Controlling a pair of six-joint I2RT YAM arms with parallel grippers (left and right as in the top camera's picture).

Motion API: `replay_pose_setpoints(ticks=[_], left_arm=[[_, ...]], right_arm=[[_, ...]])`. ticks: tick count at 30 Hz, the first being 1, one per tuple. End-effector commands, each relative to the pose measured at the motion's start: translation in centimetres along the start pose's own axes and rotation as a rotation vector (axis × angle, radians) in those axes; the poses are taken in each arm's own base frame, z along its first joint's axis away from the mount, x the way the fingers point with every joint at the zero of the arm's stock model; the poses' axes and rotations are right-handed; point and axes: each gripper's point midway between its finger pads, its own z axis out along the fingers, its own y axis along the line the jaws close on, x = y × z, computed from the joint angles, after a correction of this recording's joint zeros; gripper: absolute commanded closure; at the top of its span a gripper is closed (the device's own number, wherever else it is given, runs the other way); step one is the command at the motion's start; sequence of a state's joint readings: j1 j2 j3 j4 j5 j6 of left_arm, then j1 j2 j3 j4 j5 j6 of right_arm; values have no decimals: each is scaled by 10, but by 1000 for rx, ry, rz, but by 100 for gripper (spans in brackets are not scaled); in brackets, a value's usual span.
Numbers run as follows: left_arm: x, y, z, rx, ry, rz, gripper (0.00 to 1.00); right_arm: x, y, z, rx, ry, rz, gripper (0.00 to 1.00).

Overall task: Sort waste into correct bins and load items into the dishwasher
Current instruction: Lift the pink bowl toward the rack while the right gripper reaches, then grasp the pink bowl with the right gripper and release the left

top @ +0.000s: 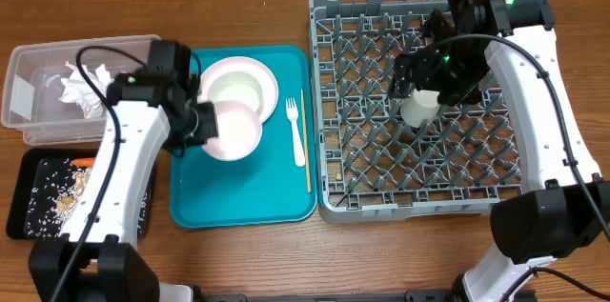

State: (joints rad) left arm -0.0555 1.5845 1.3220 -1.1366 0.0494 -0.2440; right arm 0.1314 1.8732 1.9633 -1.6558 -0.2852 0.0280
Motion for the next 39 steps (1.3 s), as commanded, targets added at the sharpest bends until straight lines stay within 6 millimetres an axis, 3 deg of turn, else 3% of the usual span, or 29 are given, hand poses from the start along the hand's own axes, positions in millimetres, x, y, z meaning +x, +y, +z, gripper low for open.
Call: replay_pose_setpoints(ticks=[1,5,12,15,18,23,30,39], left_arm=[[-9,-47,-26,185,-30,56,96],[-5,-82,-32,257,-41,131,96],[-3,-106,-33,282,-65,179,96],[-2,-108,-33,286,-64,182,96],[0,-106,-33,282,-54,180,96],[2,-105,-32,278,-45,179,96],[3,-105,-32,277,-41,179,95],[3,-105,-32,277,-41,180,95]], right_arm=[[3,40,-11,-226,-15,-151,0],[6,62,-14,-329,-15,-197,0],[15,99,-3,-338,0,-313,0],[17,116,5,-302,-6,-363,0],[6,119,20,-117,-70,-284,0],[2,140,30,-16,-148,-270,0],[5,147,55,172,-233,-251,2],[2,147,80,167,-242,-248,25]])
